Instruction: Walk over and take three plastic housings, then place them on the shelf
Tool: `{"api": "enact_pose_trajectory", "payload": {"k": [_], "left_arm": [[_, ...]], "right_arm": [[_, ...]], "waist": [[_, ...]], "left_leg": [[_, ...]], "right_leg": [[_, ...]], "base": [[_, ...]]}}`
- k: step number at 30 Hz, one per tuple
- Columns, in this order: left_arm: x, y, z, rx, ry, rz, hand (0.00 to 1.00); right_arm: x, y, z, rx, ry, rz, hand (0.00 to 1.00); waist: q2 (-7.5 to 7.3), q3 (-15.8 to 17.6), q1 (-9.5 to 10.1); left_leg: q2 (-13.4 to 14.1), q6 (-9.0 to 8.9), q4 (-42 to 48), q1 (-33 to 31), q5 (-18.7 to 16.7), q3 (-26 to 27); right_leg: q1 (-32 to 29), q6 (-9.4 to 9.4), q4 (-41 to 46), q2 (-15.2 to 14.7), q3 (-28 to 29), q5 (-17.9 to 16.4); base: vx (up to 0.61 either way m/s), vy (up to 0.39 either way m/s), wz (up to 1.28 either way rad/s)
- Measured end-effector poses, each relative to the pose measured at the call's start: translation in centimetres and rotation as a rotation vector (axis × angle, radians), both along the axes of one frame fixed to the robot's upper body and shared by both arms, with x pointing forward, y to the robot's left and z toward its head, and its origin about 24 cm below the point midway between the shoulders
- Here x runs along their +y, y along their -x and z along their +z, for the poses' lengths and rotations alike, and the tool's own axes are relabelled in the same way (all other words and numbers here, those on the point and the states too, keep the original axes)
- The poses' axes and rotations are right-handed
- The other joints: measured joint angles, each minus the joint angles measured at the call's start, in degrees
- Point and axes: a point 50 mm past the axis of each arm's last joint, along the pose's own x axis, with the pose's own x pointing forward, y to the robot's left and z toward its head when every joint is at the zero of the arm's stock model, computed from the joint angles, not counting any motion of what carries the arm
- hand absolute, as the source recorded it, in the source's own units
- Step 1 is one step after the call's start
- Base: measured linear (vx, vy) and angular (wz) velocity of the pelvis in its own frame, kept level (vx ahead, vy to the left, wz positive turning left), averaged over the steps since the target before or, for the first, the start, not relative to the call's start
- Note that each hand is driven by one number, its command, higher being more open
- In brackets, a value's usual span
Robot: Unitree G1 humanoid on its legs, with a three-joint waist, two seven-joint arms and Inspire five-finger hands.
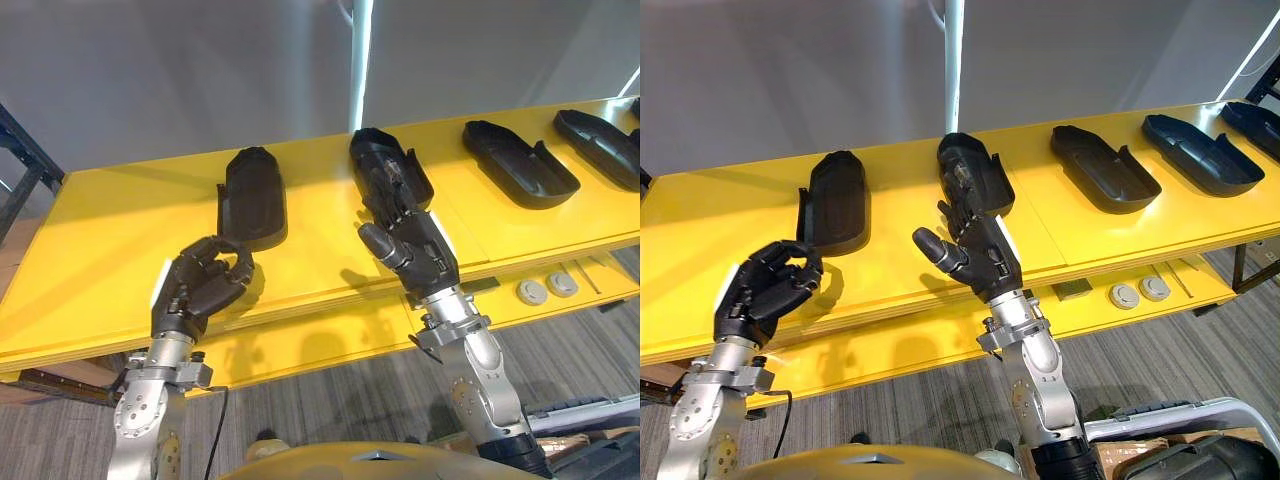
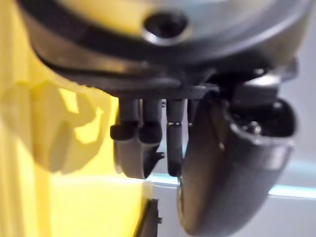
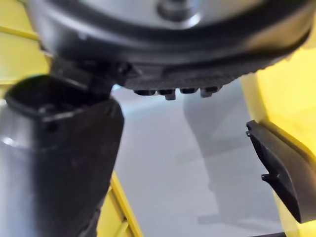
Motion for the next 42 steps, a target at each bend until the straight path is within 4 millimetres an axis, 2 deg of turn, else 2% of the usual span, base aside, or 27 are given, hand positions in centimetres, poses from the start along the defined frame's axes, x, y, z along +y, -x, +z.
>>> {"api": "enact_pose_trajectory", "payload": {"k": [12, 23, 28, 35, 42], "left_arm": [[-1.7, -1.2, -1.6, 0.070, 0.016, 0.003, 0.00], [-1.9, -2.6, -1.4, 0.054, 0.020, 0.038, 0.00], [-2.4, -3.1, -1.7, 0.064, 0.027, 0.029, 0.00], [-2.7, -4.5, -0.8, 0.019, 0.028, 0.039, 0.00], [-2.7, -4.8, -1.2, 0.035, 0.032, 0.067, 0.00]], "right_arm": [[0.3, 0.1, -0.2, 0.008, -0.001, 0.011, 1.00], [0.5, 0.1, -0.2, 0.010, -0.004, 0.022, 1.00], [0.8, 0.1, -0.2, 0.010, -0.012, 0.027, 1.00], [0.8, 0.1, -0.3, 0.012, -0.012, 0.030, 1.00], [0.9, 0.1, -0.6, 0.027, -0.010, 0.034, 1.00]], "waist": [[-0.27, 0.20, -0.57], [-0.35, 0.25, -1.08], [-0.36, 0.26, -1.97], [-0.37, 0.26, -2.22], [-0.38, 0.25, -2.71]], "left_leg": [[0.07, -0.11, -0.67, 1.09, -0.08, 1.72], [0.09, -0.19, -0.77, 1.60, -0.15, 2.36], [0.11, -0.28, -0.77, 2.05, -0.31, 3.09], [0.14, -0.28, -0.77, 2.11, -0.31, 3.28], [0.14, -0.28, -0.77, 2.20, -0.31, 3.32]], "right_leg": [[-0.55, 0.01, 0.08, 0.13, 1.58, 0.01], [-0.69, 0.02, 0.13, 0.16, 2.20, 0.02], [-0.69, 0.04, 0.14, 0.20, 3.05, 0.04], [-0.81, 0.08, 0.17, 0.24, 3.29, 0.08], [-0.85, 0.08, 0.24, 0.24, 3.35, 0.09]], "base": [[0.00, 0.014, -0.07], [0.00, 0.005, -0.02], [-0.02, 0.015, -0.07], [0.00, 0.001, -0.01], [0.00, 0.000, 0.00]]}}
